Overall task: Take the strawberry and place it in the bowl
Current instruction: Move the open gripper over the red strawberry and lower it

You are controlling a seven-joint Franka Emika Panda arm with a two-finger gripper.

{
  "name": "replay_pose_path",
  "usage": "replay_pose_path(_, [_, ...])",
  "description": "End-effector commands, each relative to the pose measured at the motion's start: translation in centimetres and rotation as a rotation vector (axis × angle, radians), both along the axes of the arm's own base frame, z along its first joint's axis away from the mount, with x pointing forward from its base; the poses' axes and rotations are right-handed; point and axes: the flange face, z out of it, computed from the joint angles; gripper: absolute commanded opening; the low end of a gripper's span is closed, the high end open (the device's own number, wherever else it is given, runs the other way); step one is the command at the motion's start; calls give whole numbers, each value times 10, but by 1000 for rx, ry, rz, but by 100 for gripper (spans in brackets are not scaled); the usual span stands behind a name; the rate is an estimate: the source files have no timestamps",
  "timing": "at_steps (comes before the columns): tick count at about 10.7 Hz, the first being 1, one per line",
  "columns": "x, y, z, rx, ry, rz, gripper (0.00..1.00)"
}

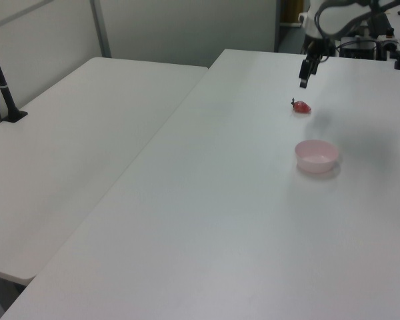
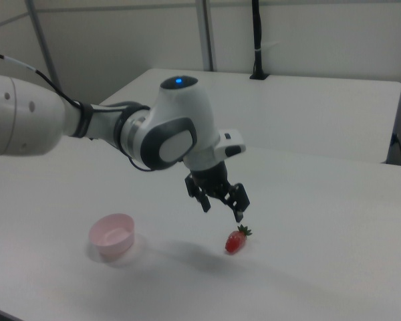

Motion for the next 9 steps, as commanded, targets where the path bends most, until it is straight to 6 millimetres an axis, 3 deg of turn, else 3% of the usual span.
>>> replay_pose_path(1, [-5,-13,-37,-13,33,-9,92])
replay_pose_path(6, [1,-26,-82,-15,47,-35,78])
replay_pose_path(9, [6,-23,-91,-14,31,-37,78])
